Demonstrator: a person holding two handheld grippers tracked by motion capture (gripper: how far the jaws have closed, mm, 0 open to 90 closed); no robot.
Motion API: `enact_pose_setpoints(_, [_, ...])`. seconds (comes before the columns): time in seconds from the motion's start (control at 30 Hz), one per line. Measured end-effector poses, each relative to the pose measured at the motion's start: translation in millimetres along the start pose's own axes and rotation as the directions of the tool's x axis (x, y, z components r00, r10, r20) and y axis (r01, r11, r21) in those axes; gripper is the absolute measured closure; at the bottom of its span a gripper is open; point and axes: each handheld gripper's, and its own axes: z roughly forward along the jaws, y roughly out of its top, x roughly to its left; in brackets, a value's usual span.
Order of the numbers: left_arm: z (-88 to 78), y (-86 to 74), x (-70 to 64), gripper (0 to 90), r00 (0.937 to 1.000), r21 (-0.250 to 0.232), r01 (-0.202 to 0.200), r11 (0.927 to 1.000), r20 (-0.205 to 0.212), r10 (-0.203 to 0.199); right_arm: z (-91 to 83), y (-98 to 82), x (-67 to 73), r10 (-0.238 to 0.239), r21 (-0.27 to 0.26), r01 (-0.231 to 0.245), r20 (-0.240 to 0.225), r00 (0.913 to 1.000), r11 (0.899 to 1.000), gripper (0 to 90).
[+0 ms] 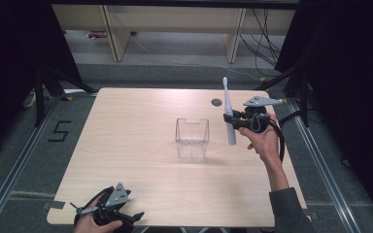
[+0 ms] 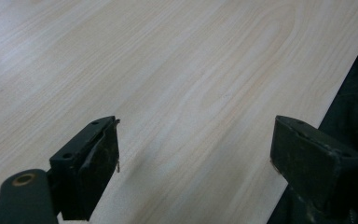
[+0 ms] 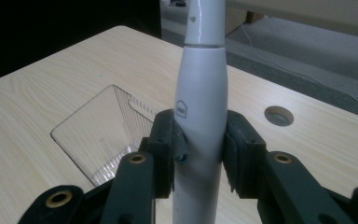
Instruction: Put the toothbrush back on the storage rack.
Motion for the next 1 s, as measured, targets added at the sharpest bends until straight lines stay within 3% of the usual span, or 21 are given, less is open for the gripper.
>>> enact_pose_setpoints(0.1, [-0.2,-0.2,-0.3,14.8,1.0,-0.01,0.001,0.9999,-0.007,-0.002,0.9,5.6,3.5,0.007,-0.006,-0.007,-0.009,0.9999,1.0,66.7])
enact_pose_setpoints(0.17, [-0.1,-0.2,0.0,14.7,1.0,-0.008,0.003,1.0,-0.008,-0.003,1.2,9.5,3.6,-0.024,-0.003,0.024,-0.012,0.9996,1.0,66.7])
enact_pose_setpoints(0.33, [0.8,-0.7,0.3,14.8,0.9999,-0.008,0.01,0.9999,0.003,-0.01,5.0,15.7,8.8,0.002,-0.03,-0.003,-0.039,0.9992,1.0,66.7])
enact_pose_setpoints(0.4, [0.4,-0.7,0.0,14.8,0.9999,-0.012,0.012,0.9998,-0.001,-0.012,4.7,19.5,7.8,-0.027,-0.036,0.026,-0.029,0.9992,0.999,66.8])
enact_pose_setpoints(0.47, [0.6,-0.9,-0.6,14.8,0.9996,-0.015,0.03,0.9994,-0.001,-0.03,5.1,22.9,11.4,-0.005,-0.047,0.004,-0.036,0.9993,0.999,66.7])
enact_pose_setpoints(0.57, [0.6,-0.7,-0.5,14.8,0.9996,-0.015,0.027,0.9995,0.0,-0.027,4.3,29.3,11.7,-0.035,-0.054,0.033,-0.045,0.9984,0.998,66.7])
enact_pose_setpoints(0.63, [-0.1,-0.4,-0.2,14.7,0.9999,-0.016,0.011,0.9998,0.001,-0.011,4.7,32.1,15.0,-0.014,-0.058,0.011,-0.051,0.9986,0.998,66.8])
enact_pose_setpoints(0.7, [-0.4,-0.1,0.1,14.8,1.0,-0.016,0.009,0.9998,0.0,-0.009,4.8,36.1,18.1,-0.028,-0.06,0.024,-0.056,0.9981,0.998,66.7])
enact_pose_setpoints(1.0, [-1.2,0.1,0.8,14.8,1.0,-0.009,0.006,0.9999,0.004,-0.006,22.0,47.3,35.5,-0.059,-0.05,0.054,-0.091,0.9942,0.997,66.8])
